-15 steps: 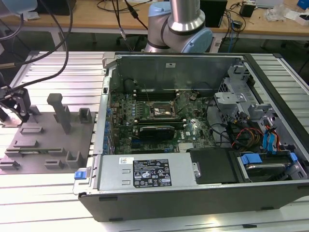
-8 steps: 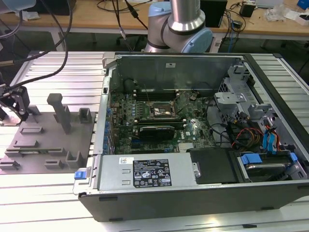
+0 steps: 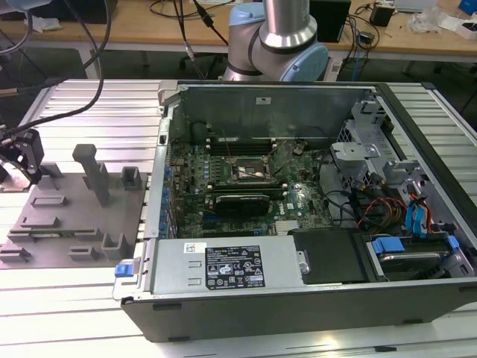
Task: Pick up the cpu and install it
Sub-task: 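Pick up the cpu and move it towards the insertion slot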
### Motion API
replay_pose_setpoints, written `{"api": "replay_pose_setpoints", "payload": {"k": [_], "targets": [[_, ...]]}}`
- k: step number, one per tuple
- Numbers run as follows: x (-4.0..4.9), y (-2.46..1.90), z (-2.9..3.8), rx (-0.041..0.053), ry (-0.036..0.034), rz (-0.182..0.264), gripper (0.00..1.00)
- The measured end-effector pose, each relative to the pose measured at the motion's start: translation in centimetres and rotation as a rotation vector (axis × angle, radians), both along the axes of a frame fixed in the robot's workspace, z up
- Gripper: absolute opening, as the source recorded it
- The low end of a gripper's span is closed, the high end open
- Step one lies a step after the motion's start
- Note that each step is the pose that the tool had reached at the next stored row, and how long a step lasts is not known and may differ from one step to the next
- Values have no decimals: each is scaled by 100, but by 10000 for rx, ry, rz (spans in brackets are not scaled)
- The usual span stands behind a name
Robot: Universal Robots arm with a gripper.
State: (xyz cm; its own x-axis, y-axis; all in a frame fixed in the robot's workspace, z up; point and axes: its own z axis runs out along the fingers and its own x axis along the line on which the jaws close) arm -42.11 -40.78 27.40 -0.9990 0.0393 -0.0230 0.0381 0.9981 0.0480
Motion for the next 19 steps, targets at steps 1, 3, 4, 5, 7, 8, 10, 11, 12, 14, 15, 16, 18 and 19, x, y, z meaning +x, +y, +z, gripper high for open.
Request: {"api": "replay_pose_setpoints", "payload": {"k": [1, 3, 4, 5, 7, 8, 10, 11, 12, 14, 15, 16, 18, 19], "targets": [[0, 0, 7, 0, -1, 0, 55], [0, 0, 22, 0, -1, 0, 55], [0, 0, 31, 1, -1, 0, 55], [0, 0, 40, 0, 0, 0, 55], [0, 0, 51, 0, 0, 0, 55], [0, 0, 57, 1, -2, 0, 55], [0, 0, 68, 0, 0, 0, 55], [0, 0, 72, 0, 0, 0, 55], [0, 0, 78, 1, 0, 0, 55], [0, 0, 90, 0, 0, 0, 55], [0, 0, 102, 0, 0, 0, 55], [0, 0, 112, 0, 0, 0, 55], [0, 0, 131, 0, 0, 0, 55], [0, 0, 142, 0, -1, 0, 55]]}}
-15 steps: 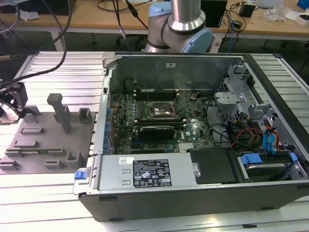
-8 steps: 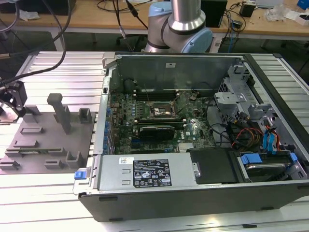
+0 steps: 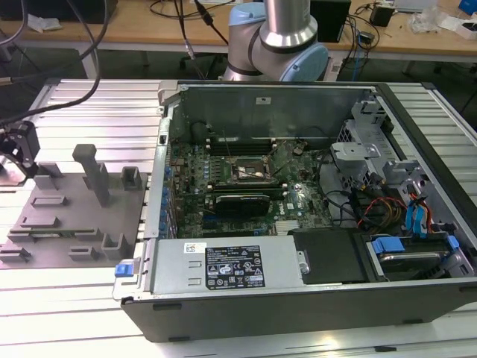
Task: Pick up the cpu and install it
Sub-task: 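Pick up the cpu and move it towards the insertion slot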
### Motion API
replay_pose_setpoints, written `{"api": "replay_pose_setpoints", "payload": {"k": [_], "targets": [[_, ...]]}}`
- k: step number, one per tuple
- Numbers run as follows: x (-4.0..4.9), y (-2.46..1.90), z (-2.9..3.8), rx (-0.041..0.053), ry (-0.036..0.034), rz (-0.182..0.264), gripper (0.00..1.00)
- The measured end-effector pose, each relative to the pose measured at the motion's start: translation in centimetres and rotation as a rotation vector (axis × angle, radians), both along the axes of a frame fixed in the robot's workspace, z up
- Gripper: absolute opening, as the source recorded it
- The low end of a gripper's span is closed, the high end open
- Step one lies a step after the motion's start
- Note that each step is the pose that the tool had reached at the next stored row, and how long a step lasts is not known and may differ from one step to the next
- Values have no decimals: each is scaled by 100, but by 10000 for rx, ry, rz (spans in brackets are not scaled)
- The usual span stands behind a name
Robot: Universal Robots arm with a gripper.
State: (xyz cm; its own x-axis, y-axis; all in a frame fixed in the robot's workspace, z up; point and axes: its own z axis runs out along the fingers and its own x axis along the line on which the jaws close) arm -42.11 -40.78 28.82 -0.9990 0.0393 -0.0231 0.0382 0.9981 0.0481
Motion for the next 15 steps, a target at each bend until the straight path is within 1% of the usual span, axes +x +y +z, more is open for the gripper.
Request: {"api": "replay_pose_setpoints", "payload": {"k": [10, 15], "targets": [[0, 0, 86, 0, 1, 0, 55], [0, 0, 117, 0, 0, 0, 55]]}}
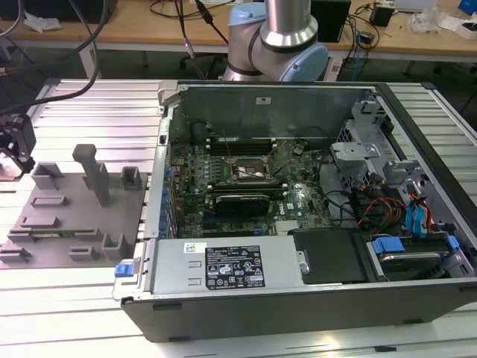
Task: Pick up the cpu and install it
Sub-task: 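Pick up the cpu and move it towards the insertion slot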
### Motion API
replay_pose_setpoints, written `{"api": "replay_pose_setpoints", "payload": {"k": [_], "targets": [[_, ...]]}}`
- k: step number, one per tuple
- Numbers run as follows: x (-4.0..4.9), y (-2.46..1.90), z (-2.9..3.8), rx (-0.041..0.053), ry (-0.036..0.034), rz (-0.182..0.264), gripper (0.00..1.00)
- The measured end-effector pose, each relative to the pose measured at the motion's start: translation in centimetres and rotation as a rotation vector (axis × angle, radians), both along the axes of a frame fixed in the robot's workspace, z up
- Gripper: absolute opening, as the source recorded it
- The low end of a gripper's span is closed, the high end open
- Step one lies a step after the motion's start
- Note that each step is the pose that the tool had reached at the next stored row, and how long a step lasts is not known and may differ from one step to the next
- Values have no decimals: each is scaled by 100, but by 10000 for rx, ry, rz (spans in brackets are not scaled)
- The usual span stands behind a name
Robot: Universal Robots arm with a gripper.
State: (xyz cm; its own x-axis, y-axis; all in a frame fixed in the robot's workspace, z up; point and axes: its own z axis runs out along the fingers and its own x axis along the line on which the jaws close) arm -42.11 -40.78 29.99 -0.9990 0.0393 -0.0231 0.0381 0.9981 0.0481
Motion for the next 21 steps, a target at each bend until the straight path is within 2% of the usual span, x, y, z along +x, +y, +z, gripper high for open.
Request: {"api": "replay_pose_setpoints", "payload": {"k": [10, 14, 16, 21], "targets": [[0, 0, 96, -1, 0, 0, 55], [0, 0, 154, 0, 0, 0, 55], [0, 0, 239, 0, 0, 0, 55], [0, 0, 327, 0, 0, 0, 55]]}}
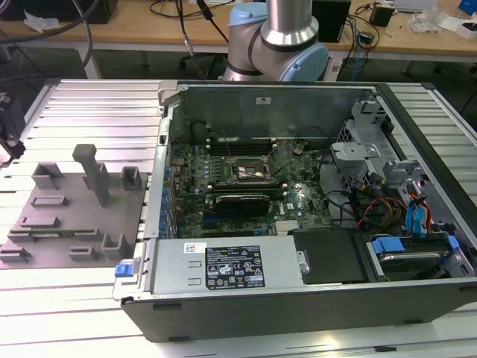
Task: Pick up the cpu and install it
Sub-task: 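Pick up the cpu and move it towards the insertion slot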
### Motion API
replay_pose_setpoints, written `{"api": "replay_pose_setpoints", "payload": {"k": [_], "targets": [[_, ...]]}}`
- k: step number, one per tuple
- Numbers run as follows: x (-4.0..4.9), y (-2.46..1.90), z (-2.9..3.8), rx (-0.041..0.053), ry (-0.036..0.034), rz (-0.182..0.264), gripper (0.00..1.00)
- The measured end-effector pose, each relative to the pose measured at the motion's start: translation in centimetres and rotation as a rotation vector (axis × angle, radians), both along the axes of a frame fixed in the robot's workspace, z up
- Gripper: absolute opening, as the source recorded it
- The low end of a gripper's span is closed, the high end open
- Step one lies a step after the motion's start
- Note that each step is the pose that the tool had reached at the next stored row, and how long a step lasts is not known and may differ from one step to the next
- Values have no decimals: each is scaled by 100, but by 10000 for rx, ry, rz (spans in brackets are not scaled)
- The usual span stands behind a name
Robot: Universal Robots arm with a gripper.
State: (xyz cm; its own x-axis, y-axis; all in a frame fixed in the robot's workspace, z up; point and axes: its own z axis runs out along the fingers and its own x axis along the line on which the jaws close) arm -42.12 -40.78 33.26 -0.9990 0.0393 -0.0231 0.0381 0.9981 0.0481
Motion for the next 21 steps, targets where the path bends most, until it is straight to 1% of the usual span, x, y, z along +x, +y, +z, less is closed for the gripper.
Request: {"api": "replay_pose_setpoints", "payload": {"k": [4, 7, 14, 21], "targets": [[0, 0, 74, 0, -1, 0, 55], [0, 0, 148, 1, -1, 0, 55], [0, 0, 233, 0, -1, 0, 55], [0, 0, 291, 0, -1, 0, 55]]}}
